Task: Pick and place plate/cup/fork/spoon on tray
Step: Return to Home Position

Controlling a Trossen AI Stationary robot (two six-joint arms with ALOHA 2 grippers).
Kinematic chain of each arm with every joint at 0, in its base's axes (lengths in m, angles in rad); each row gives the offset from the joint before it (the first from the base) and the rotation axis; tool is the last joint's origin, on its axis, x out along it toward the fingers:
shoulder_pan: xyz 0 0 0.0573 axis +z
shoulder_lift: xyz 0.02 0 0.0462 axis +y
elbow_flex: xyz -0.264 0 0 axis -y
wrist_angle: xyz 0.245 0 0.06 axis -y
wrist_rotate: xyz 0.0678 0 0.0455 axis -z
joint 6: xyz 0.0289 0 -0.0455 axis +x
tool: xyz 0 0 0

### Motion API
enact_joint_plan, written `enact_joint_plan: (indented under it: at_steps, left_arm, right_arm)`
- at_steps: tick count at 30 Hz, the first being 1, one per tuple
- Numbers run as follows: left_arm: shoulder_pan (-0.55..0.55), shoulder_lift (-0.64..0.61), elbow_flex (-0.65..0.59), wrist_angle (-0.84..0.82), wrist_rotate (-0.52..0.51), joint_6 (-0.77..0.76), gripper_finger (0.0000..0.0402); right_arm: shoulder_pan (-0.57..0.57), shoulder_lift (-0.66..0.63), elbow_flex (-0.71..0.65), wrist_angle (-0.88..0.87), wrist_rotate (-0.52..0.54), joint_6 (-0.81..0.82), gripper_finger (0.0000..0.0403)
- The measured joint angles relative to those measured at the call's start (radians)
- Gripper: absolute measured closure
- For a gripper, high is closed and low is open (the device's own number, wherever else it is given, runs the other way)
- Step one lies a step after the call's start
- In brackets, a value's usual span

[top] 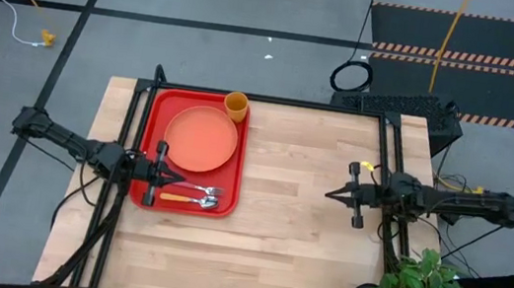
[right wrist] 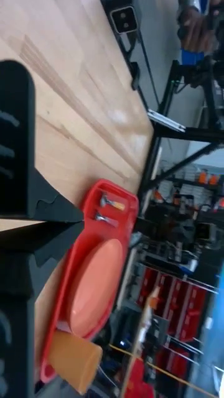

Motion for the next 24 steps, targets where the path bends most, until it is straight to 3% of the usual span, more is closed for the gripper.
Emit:
enact_joint_plan:
  at_steps: [5,13,24]
  left_arm:
    - [0.0,0.0,0.0,0.012,0.0,-0.001,0.0397]
    - [0.0,0.0,0.0,0.009,0.0,-0.018,0.0397]
    - [0.001,-0.058,0.001,0.021,-0.005,0.056,0.0396]
  right_arm:
    - [-0.017,-0.107,0.0,-0.121,0.083,-0.015,0.0403]
    - [-0.026,-0.267,0.0,-0.187,0.084,0.005,0.0403]
    - [-0.026,-0.263,-0.001,-0.191,0.082,0.066,0.0403]
